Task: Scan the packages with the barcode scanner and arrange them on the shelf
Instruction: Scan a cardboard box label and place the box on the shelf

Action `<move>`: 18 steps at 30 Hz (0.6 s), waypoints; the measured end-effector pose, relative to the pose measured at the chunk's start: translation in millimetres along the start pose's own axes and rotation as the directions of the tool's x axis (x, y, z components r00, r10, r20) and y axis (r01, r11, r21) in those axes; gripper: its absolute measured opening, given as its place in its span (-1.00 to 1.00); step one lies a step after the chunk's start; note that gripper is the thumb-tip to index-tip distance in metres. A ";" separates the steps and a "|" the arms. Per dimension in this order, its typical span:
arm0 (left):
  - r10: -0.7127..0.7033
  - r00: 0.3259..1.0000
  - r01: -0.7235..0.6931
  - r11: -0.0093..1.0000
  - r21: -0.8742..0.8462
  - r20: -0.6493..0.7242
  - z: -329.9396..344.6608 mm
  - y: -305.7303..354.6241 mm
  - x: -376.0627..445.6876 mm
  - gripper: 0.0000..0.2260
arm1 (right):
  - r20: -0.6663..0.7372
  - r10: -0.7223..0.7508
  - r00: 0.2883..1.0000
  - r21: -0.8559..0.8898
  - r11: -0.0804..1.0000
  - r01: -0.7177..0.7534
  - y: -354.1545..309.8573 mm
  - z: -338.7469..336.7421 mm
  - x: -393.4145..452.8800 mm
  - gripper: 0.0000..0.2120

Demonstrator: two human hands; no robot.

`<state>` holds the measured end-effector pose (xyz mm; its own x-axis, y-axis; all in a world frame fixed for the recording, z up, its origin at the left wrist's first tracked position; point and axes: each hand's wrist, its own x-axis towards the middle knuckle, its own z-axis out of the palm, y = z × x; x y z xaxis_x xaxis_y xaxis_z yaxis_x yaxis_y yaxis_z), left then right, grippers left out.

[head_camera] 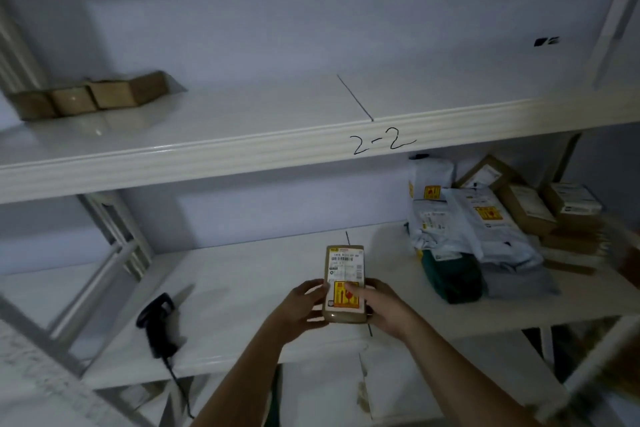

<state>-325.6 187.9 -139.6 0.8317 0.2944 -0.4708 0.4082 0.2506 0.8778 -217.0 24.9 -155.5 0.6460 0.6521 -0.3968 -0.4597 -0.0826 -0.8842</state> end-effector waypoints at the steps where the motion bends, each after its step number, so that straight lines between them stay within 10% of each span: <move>1: 0.002 1.000 -0.002 1.000 0.011 -0.015 -5.9 -2.1 -8.9 -0.68 | 0.004 0.005 1.000 -0.020 1.000 -0.005 1.8 7.8 -2.4 -0.62; 18: -0.031 0.961 0.021 0.999 -0.042 -0.274 -215.3 -17.0 -108.9 -0.75 | 0.037 0.049 0.998 -0.254 0.966 -0.038 29.9 223.6 22.5 -0.48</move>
<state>-504.1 350.1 -122.3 0.6836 0.5276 -0.5043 0.4093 0.2950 0.8634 -352.5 205.6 -135.8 0.5994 0.6747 -0.4306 -0.3142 -0.2965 -0.9019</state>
